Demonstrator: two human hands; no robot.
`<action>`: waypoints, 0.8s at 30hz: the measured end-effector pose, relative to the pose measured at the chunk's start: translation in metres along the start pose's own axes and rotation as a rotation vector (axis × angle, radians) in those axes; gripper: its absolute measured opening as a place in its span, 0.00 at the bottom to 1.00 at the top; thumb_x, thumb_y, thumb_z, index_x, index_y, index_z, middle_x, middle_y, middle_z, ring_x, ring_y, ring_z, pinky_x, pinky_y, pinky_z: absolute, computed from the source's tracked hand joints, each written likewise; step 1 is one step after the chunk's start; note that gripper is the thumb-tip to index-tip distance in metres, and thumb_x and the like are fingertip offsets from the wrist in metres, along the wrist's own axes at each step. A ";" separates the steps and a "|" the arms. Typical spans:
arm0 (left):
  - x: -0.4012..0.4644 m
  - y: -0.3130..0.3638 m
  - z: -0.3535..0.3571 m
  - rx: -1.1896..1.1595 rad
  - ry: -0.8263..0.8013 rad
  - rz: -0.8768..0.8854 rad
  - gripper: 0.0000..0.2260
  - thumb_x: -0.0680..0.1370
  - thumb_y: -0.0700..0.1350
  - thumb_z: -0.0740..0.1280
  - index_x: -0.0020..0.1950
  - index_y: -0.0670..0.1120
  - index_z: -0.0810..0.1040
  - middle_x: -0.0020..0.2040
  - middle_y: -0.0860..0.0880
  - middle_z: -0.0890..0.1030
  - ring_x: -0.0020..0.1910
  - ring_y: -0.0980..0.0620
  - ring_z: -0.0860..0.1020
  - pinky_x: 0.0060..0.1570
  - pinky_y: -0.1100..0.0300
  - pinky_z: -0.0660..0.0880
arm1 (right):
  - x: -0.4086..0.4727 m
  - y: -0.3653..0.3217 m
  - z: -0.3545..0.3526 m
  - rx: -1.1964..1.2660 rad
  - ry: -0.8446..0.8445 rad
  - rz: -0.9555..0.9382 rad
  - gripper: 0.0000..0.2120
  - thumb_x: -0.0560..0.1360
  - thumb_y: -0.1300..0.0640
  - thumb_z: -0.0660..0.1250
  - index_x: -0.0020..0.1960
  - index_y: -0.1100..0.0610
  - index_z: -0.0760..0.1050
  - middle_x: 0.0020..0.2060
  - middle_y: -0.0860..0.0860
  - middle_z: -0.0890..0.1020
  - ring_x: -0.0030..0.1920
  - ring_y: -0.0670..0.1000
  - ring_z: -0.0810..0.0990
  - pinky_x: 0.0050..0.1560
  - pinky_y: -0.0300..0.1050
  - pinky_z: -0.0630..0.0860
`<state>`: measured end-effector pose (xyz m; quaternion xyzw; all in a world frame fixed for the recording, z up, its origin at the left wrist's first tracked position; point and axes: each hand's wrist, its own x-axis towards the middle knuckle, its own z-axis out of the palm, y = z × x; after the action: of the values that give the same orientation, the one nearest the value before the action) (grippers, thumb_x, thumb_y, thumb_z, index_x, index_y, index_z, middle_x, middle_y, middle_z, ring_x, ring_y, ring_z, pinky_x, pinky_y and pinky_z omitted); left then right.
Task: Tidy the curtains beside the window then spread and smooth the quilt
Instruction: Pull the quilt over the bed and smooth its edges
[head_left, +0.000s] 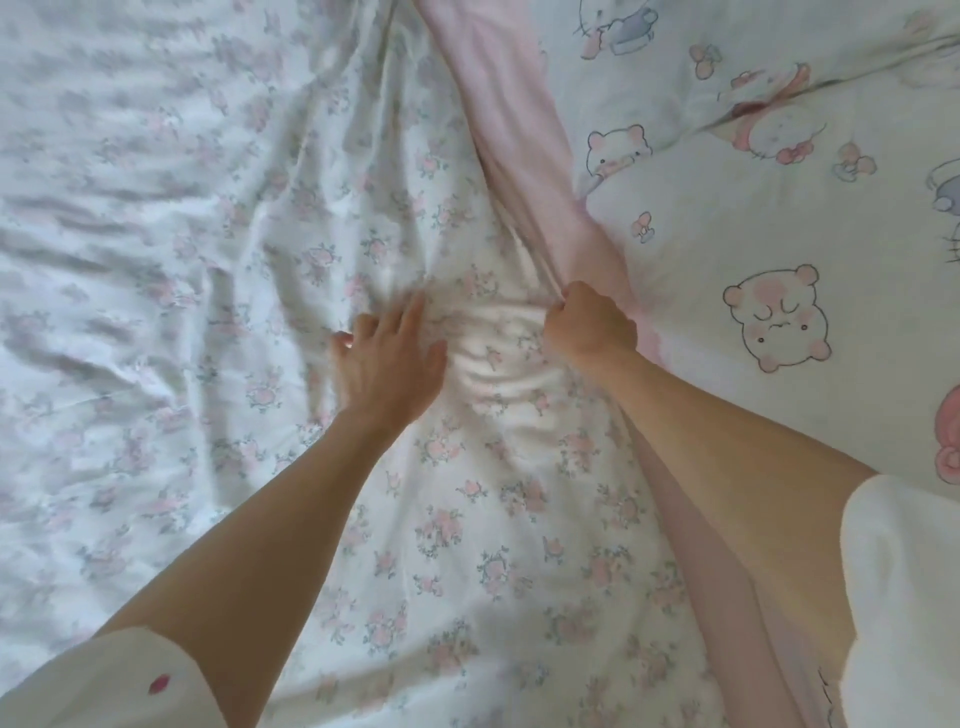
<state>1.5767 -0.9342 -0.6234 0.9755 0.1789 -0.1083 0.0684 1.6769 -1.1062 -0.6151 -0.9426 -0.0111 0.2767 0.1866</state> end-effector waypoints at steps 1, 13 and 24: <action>0.008 0.000 -0.005 -0.015 0.061 0.012 0.21 0.78 0.54 0.55 0.70 0.50 0.65 0.65 0.48 0.75 0.65 0.45 0.68 0.63 0.45 0.60 | 0.007 -0.005 -0.002 0.050 0.049 -0.010 0.18 0.78 0.58 0.52 0.66 0.59 0.65 0.58 0.57 0.76 0.56 0.59 0.75 0.55 0.52 0.71; 0.076 -0.028 -0.010 -0.390 0.051 -0.068 0.26 0.79 0.50 0.58 0.76 0.49 0.55 0.77 0.50 0.56 0.75 0.49 0.54 0.73 0.47 0.54 | 0.079 -0.086 0.010 0.406 -0.081 0.029 0.19 0.77 0.49 0.55 0.58 0.62 0.70 0.48 0.56 0.77 0.47 0.55 0.77 0.48 0.48 0.75; 0.082 -0.026 -0.047 -0.903 0.271 -0.065 0.25 0.77 0.61 0.52 0.74 0.60 0.55 0.69 0.55 0.64 0.67 0.56 0.64 0.66 0.54 0.62 | 0.051 -0.139 -0.060 1.033 -0.293 -0.356 0.13 0.70 0.63 0.66 0.53 0.52 0.74 0.48 0.49 0.83 0.48 0.48 0.82 0.46 0.43 0.79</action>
<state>1.6509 -0.8751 -0.5994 0.8474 0.2461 0.1067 0.4582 1.7627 -0.9910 -0.5447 -0.6641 -0.0588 0.3385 0.6641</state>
